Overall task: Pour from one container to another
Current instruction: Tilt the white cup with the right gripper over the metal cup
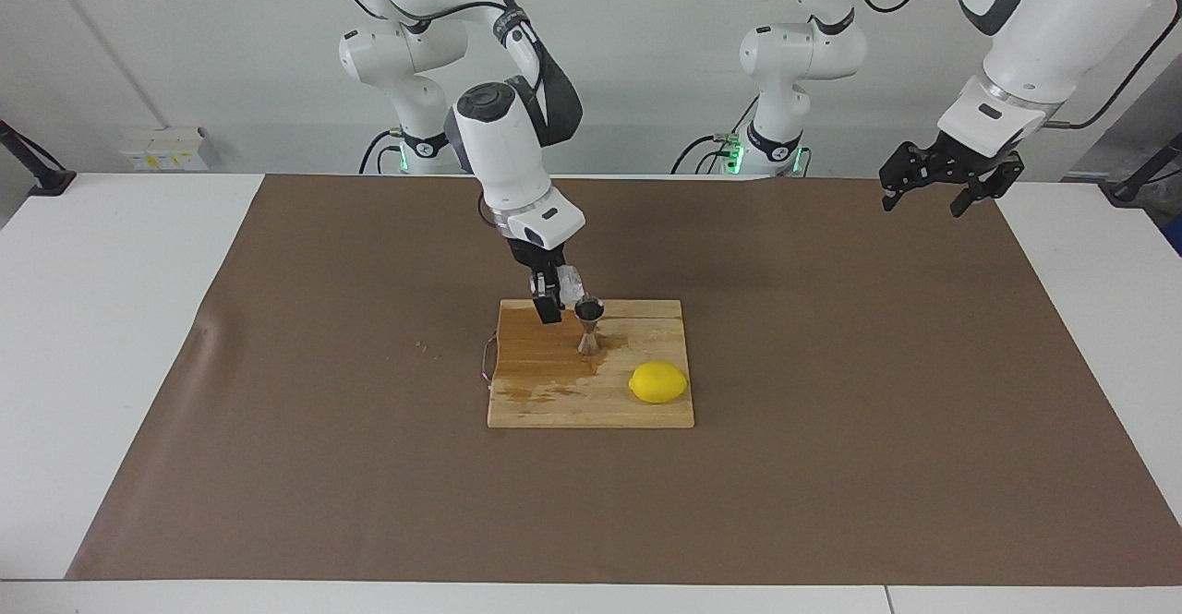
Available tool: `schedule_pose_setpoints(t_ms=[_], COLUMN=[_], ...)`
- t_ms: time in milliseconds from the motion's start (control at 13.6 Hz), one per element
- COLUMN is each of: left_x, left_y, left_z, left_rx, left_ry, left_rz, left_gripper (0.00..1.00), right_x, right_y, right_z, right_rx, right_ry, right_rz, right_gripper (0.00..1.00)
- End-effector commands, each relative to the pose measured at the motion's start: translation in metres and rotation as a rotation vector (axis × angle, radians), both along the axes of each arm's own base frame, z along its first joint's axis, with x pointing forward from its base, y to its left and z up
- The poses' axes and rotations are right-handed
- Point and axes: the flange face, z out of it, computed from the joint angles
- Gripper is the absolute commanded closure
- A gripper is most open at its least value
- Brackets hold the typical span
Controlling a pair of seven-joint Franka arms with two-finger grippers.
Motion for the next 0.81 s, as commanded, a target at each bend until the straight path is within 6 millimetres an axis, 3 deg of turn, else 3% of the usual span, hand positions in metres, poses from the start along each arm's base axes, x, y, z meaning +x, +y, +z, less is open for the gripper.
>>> schedule_pose_setpoints(t_ms=[0,737], left_x=[-0.0086,-0.0088], left_y=[0.0014,0.0014], left_z=[0.0025,0.0024], left_rx=[0.019,0.019], left_ry=[0.0,0.001], left_rz=[-0.003,-0.003], left_gripper=[0.0,0.0], right_x=[0.0,-0.003], right_y=[0.0008,0.0088], right_z=[-0.0013,-0.0081], right_rx=[-0.019,-0.077], right_ry=[-0.032,-0.059], right_rz=[-0.008,0.021], right_gripper=[0.99,1.0])
